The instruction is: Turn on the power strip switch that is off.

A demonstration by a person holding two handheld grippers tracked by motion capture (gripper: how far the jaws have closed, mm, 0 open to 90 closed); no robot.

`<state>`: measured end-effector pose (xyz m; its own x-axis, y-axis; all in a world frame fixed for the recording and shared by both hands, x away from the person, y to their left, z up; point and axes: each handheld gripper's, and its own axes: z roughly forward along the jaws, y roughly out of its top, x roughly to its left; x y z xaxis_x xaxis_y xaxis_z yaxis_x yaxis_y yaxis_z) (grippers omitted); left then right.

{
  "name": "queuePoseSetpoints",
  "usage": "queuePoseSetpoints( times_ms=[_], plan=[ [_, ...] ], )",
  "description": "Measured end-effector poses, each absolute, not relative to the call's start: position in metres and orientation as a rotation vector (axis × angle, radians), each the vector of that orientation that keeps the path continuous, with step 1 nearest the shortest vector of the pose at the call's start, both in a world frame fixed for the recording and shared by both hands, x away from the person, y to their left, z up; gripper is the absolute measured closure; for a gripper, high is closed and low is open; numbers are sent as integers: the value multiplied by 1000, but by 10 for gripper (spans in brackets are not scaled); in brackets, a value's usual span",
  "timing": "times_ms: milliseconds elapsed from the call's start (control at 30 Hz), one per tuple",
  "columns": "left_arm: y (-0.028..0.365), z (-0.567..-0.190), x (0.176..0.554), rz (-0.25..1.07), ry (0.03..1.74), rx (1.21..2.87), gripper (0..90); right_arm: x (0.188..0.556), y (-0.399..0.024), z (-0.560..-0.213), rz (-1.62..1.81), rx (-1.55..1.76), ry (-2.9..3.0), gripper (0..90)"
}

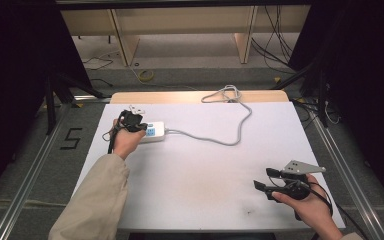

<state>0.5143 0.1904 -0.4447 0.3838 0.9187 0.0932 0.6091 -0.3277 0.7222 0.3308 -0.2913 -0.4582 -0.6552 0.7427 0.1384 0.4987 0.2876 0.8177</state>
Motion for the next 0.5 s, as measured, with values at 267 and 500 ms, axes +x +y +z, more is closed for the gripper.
queuePoseSetpoints(
  times_ms=[267, 500],
  plan=[
    [190, -448, 517, 667, 1314, 2052, 899, 332, -292, -459, 1303, 1137, 2296, 297],
    [186, -449, 521, 669, 1317, 2060, 898, 332, -292, -459, 1300, 1138, 2295, 297]
  ],
)
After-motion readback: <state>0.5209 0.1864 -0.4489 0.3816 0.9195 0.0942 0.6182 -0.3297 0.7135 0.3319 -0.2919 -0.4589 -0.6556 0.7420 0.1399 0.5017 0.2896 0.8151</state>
